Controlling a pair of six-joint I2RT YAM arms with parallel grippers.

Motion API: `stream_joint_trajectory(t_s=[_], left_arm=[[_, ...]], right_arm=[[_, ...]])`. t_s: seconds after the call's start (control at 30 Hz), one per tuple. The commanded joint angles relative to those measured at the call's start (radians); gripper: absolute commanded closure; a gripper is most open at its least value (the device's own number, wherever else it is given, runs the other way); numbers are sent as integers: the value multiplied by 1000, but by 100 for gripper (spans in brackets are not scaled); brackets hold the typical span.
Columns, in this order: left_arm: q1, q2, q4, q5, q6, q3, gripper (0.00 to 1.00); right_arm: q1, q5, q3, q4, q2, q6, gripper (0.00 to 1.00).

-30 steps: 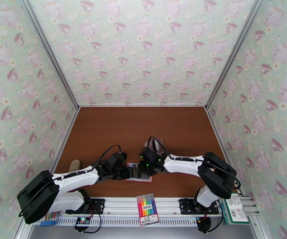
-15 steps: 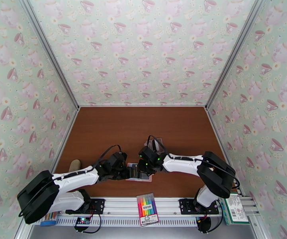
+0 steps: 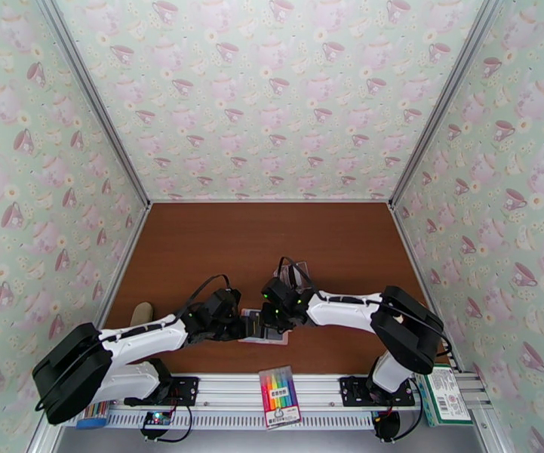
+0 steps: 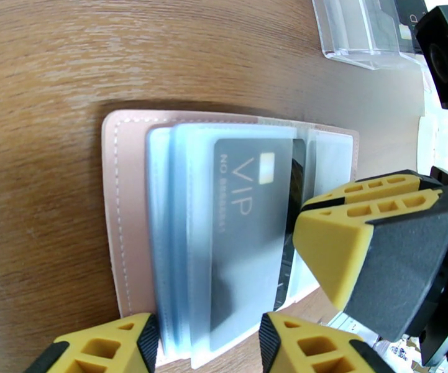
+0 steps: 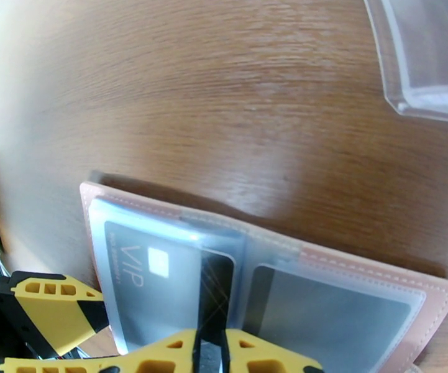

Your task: Put the credit cards into the card holder

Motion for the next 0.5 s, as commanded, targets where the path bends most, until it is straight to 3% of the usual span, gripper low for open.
stream_joint_trajectory(t_s=[0.0, 0.17, 0.47], left_arm=[[-4, 12, -22, -10, 10, -9, 50], [-5, 11, -22, -9, 10, -12, 50], [-4, 4, -20, -10, 8, -16, 50]], right_arm=[[9, 1, 20, -13, -11, -7, 79], [9, 20, 6, -28, -43, -7, 74], [7, 41, 1, -38, -22, -7, 78]])
